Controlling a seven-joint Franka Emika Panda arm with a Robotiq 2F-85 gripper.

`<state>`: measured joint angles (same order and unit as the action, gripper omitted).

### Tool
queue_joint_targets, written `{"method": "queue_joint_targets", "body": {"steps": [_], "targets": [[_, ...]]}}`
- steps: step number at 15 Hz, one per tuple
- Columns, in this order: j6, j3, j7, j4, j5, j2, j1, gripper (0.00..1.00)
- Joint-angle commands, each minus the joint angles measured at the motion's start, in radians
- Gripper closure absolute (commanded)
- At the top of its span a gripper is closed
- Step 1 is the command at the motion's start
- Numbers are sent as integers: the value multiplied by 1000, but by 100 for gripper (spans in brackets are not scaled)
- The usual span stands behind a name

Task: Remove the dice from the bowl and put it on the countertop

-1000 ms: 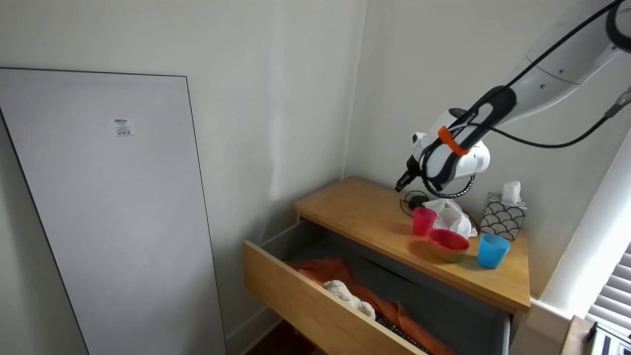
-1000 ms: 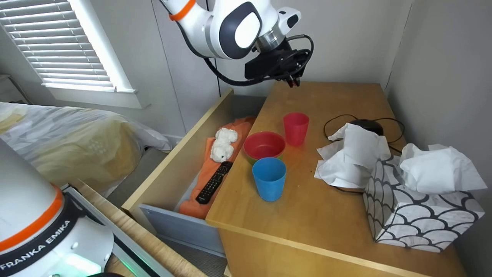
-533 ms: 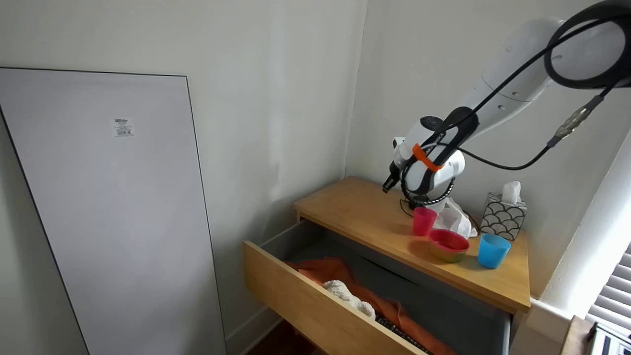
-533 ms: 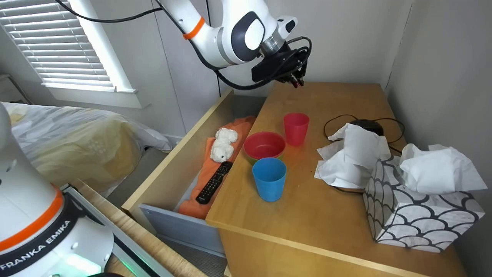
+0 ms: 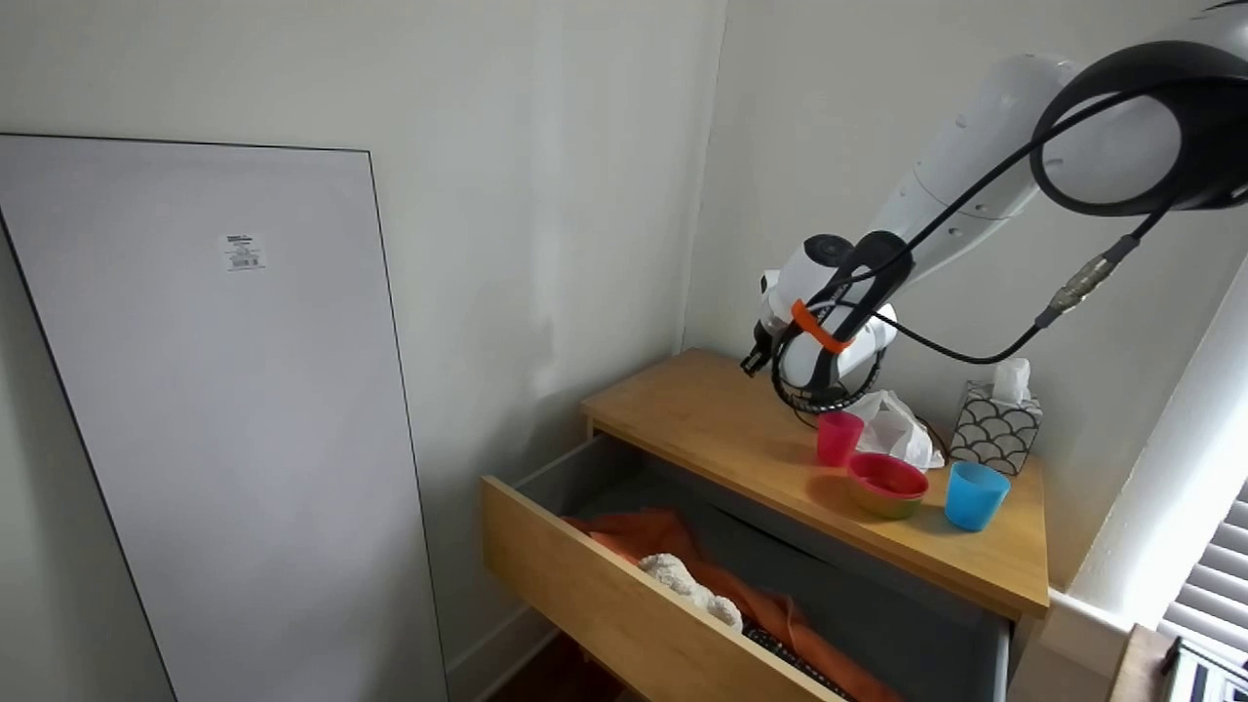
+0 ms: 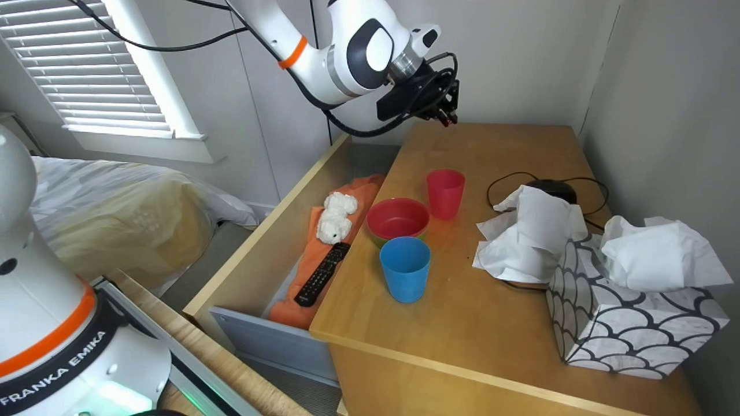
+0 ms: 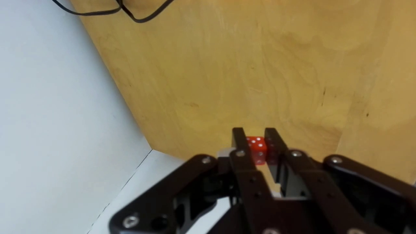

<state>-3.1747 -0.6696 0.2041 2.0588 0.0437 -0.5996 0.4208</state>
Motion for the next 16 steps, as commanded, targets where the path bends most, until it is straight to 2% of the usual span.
{"method": "queue_joint_targets", "body": {"steps": [1,6,8,9,10,13,16], "targets": [[-21,-71,-60,-13,-27,-25,63,95],[-18,-172,-111,-5,-35,-25,140,95],[-18,-192,-125,3,-37,-23,158,95],[-15,-196,-128,6,-37,-19,163,56],[-6,-206,-134,8,-36,-18,173,56],[14,-229,-145,13,-33,-19,198,36],[30,-248,-151,18,-30,-20,220,11]]}}
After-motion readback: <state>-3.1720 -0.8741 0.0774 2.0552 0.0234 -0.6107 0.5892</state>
